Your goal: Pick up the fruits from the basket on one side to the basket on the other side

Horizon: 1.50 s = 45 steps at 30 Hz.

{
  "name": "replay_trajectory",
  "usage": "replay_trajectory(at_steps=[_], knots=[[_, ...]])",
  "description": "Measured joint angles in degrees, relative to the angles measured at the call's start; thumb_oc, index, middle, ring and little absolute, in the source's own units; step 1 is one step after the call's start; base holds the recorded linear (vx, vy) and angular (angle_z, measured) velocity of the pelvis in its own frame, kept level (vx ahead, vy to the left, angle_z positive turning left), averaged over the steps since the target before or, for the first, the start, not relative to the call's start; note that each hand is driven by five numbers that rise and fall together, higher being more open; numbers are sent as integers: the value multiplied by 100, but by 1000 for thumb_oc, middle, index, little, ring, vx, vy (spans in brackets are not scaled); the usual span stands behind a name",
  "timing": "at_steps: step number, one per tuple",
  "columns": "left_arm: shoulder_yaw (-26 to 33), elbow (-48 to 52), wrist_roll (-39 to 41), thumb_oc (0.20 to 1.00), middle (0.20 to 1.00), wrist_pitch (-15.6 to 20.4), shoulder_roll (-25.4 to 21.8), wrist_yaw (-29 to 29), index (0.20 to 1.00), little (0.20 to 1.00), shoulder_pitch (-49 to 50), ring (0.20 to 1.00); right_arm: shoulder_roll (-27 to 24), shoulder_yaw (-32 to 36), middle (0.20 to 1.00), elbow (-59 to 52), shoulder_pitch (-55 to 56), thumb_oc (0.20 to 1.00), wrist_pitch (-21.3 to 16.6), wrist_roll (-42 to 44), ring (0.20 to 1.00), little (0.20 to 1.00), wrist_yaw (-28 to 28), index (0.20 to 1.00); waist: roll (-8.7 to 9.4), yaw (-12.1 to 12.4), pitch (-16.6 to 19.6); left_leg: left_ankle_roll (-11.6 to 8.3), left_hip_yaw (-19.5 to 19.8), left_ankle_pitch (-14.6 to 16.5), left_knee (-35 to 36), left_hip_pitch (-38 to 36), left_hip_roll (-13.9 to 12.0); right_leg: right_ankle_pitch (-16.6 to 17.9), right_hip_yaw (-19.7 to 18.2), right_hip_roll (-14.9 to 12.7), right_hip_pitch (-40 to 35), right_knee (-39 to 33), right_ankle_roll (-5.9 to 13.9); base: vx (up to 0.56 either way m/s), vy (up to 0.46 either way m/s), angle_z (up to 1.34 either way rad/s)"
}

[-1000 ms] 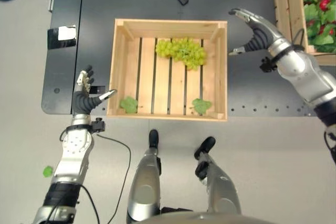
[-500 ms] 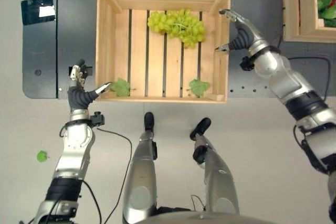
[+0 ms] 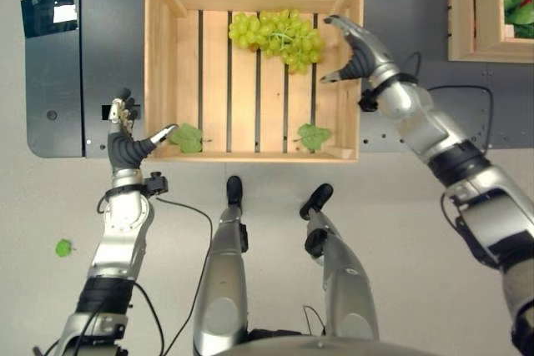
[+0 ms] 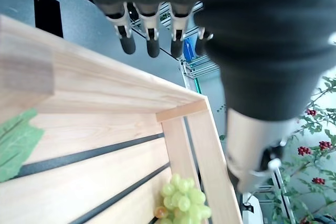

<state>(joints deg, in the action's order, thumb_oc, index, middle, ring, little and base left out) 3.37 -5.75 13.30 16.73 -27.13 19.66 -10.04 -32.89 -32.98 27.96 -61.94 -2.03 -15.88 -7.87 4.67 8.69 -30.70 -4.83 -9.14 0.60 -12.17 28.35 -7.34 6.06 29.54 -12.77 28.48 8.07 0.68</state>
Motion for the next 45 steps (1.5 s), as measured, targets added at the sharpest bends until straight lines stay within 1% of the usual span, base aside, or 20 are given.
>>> replay_trajectory(at_steps=[3,6,11,13,18,22,28,35,36,41,45], knots=[[-4,0,0,1000,1000,0,4,9,1000,1000,2,1000,183,-187,1000,77,-217,1000,-2,-103,1000,1000,2,1000,3,30,1,0,36,0,-20,48,-26,0,3,4,11,0,0,13,-28,7],[-6,0,1,1000,1000,0,1,11,1000,1000,-1,1000,436,-482,1000,477,-631,1000,12,-224,1000,1000,22,1000,11,56,4,-1,57,0,-25,65,-26,1,14,4,12,0,0,15,-28,3],[-68,-1,2,1000,1000,3,-2,12,1000,1000,-91,1000,578,-822,1000,603,-1047,1000,20,-385,1000,1000,110,1000,20,61,7,-17,153,-10,-73,177,-43,0,64,16,35,-3,0,25,-17,7],[-90,-1,2,1000,1000,5,-17,12,1000,1000,-124,1000,637,-969,1000,614,-1240,1000,71,-407,1000,1000,124,1000,70,80,10,-19,161,-12,-93,223,-46,-1,57,46,70,-6,1,16,-13,0],[-118,-2,3,1000,1000,6,-21,12,1000,1000,-155,1000,875,-1057,1000,825,-1573,1000,76,-422,1000,1000,114,1000,214,118,20,-36,184,-22,-134,347,-70,-5,58,73,147,-9,-6,0,0,0],[-178,-1,2,1000,1000,5,-93,14,1000,1000,-176,1000,863,-1350,1000,923,-1687,1000,78,-504,1000,1000,138,1000,267,177,19,-41,265,-28,-174,515,-71,-4,61,75,255,-10,-6,29,-11,6],[-178,-2,5,1000,1000,6,-102,12,1000,1000,-165,1000,807,-1525,1000,1221,-1748,1000,81,-692,1000,1000,193,1000,286,193,15,-42,305,-31,-180,593,-77,-3,75,70,295,-25,-4,15,5,4],[-210,-16,216,1000,1000,13,-158,13,1000,1000,-170,1000,419,-1510,1000,1623,-1934,1000,130,-701,1000,1000,72,1000,292,169,17,-44,304,-33,-236,839,-71,0,63,89,517,-30,-8,2,5,0],[-212,-24,220,1000,1000,14,-156,13,1000,1000,-170,1000,364,-1500,1000,1838,-1984,1000,129,-696,1000,1000,21,1000,295,164,16,-44,305,-33,-236,851,-68,4,52,101,537,-30,-12,0,0,0],[-208,-36,230,1000,1000,-11,-148,55,1000,1000,-156,1000,291,-1494,1000,2944,-2267,1000,543,-639,1000,1000,-30,1000,321,148,20,-43,287,-33,-257,1037,-75,43,11,127,724,-55,-29,4,13,-2],[-185,-37,271,1000,1000,-39,-136,125,1000,1000,-153,1000,315,-1496,1000,3104,-2375,1000,617,-569,1000,1000,-150,1000,323,128,20,-43,277,-33,-255,1064,-101,82,-9,167,734,-135,-39,5,18,-4]])
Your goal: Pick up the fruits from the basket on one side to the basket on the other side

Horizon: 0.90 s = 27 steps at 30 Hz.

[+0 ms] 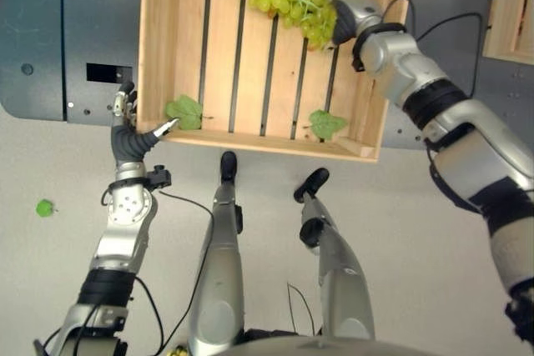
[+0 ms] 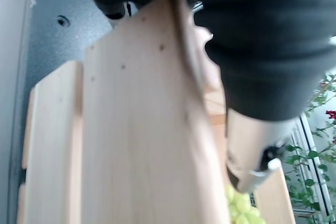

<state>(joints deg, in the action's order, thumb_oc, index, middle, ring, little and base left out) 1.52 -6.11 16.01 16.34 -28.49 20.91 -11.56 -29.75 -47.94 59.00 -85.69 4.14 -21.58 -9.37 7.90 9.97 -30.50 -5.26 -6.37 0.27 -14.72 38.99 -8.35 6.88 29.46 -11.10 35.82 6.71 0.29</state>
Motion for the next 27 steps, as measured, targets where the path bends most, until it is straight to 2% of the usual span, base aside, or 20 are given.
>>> replay_trajectory(at_steps=[11,19,22,27], knots=[[16,0,-2,1000,1000,-33,0,137,1000,1000,5,1000,16,-20,1000,122,-199,1000,75,-31,1000,1000,-106,1000,14,-106,4,1,-11,0,-67,0,10,55,-82,3,-14,-2,-5,0,0,0],[27,12,-3,1000,1000,-25,-1,209,1000,1000,20,1000,224,24,1000,246,-192,1000,74,4,1000,1000,-134,1000,26,-106,11,3,-35,-3,-91,108,-3,155,-91,56,27,-164,-15,0,0,0],[22,38,-3,1000,1000,40,-4,213,1000,1000,25,1000,332,66,1000,313,-190,1000,70,248,1000,1000,-228,1000,26,-93,11,3,-27,-4,-89,172,-8,169,-86,70,62,-213,-12,0,0,0],[24,38,1,1000,1000,66,-4,214,1000,1000,44,1000,599,505,1000,470,-183,1000,62,820,1000,1000,-381,1000,26,-88,11,2,-26,-4,-85,176,-15,170,-85,82,61,-229,-11,0,0,0]])
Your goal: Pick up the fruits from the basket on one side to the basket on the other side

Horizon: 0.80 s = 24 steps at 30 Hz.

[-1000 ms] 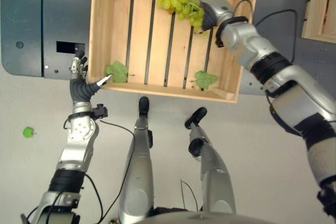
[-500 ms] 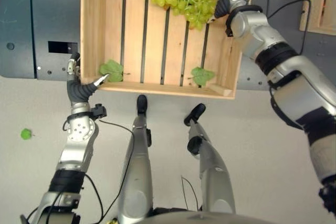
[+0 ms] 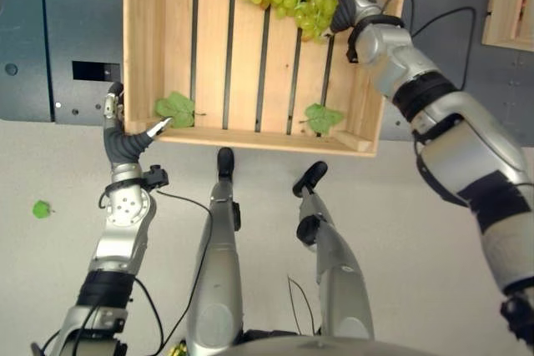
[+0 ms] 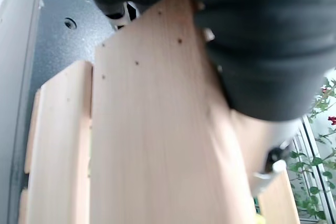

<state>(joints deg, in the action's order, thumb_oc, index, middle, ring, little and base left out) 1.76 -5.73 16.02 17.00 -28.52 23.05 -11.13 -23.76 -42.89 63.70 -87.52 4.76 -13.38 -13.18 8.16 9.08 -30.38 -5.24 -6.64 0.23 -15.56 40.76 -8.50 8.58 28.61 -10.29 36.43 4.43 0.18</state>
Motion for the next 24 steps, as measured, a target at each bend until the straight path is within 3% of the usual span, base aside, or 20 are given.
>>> replay_trajectory(at_steps=[10,24], knots=[[2,92,106,1000,1000,22,-3,54,1000,1000,0,1000,460,491,1000,99,-28,1000,-125,1081,1000,1000,-261,1000,59,23,45,-6,9,-4,-10,119,-10,17,3,21,93,-33,-4,0,0,0],[-75,132,106,1000,1000,-13,-22,50,1000,1000,-32,1000,609,499,1000,298,-130,1000,-119,1295,1000,1000,-350,1000,61,123,50,-12,39,-7,-17,142,-15,17,8,26,93,-55,-4,0,0,0]])
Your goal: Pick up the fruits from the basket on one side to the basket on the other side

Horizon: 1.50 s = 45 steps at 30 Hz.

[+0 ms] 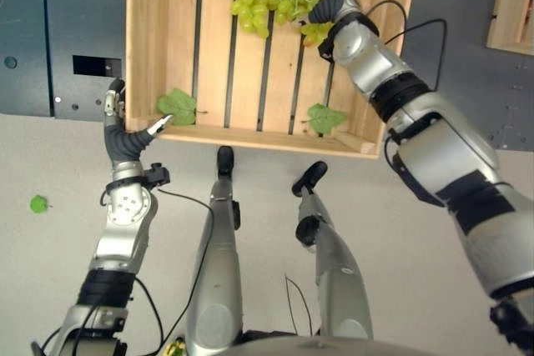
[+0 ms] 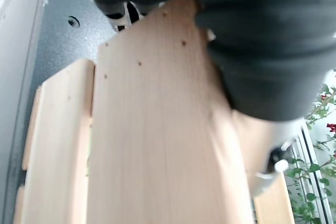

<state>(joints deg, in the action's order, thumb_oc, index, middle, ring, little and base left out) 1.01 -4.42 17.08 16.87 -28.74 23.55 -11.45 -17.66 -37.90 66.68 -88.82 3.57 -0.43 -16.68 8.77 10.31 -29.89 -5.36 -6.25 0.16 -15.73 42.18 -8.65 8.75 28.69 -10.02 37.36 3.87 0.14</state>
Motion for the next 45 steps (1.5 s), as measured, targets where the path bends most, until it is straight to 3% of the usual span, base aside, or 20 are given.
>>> replay_trajectory(at_steps=[5,12,13,14,15,16,27,45], knots=[[-12,66,0,1000,1000,2,-3,0,1000,1000,-6,1000,-22,-20,1000,116,-68,1000,5,-76,1000,1000,-20,1000,-7,28,3,-15,19,-9,0,61,-4,0,13,-3,44,-12,0,0,0,0],[-26,97,-1,1000,1000,30,-6,-28,1000,1000,-7,1000,-132,-825,1000,253,-195,1000,180,-1260,1000,1000,108,1000,-13,58,6,-18,21,-11,1,112,-4,0,15,-4,93,-12,-1,0,0,0],[-27,100,-1,1000,1000,28,-6,-39,1000,1000,-7,1000,-163,-848,771,251,-210,771,183,-1453,771,771,171,771,-14,57,6,-18,22,-11,0,113,-4,0,14,-5,94,-12,-1,0,0,0],[-27,101,-1,1000,1000,28,-6,-45,1000,1000,-7,1000,-150,-845,473,250,-214,473,183,-1494,473,473,193,473,-14,58,6,-18,22,-11,1,113,-4,0,14,-5,94,-12,-1,0,0,0],[-27,100,-2,1000,1000,28,-6,-62,1000,1000,-9,1000,-155,-771,388,251,-214,388,183,-1524,388,388,212,388,-14,59,7,-18,22,-11,1,113,-3,0,14,-5,95,-12,0,0,0,0],[-27,100,-2,1000,1000,28,-6,-65,1000,1000,-10,1000,-150,-765,200,251,-214,200,183,-1523,200,200,222,200,-14,62,7,-18,21,-11,1,113,-3,0,14,-5,95,-12,0,0,0,0],[-105,86,-1,1000,1000,4,-8,-153,1000,1000,-67,1000,-108,-763,200,415,-279,200,259,-1701,200,200,488,200,-39,160,18,-19,23,-12,4,119,-2,0,17,-5,99,-20,-1,0,0,0],[-199,87,1,1000,1000,6,-48,-158,1000,1000,-112,1000,-20,-313,200,438,-130,200,227,-1666,200,200,469,200,-40,183,19,-22,54,-14,4,150,5,-1,29,-4,102,-33,0,0,0,0]])
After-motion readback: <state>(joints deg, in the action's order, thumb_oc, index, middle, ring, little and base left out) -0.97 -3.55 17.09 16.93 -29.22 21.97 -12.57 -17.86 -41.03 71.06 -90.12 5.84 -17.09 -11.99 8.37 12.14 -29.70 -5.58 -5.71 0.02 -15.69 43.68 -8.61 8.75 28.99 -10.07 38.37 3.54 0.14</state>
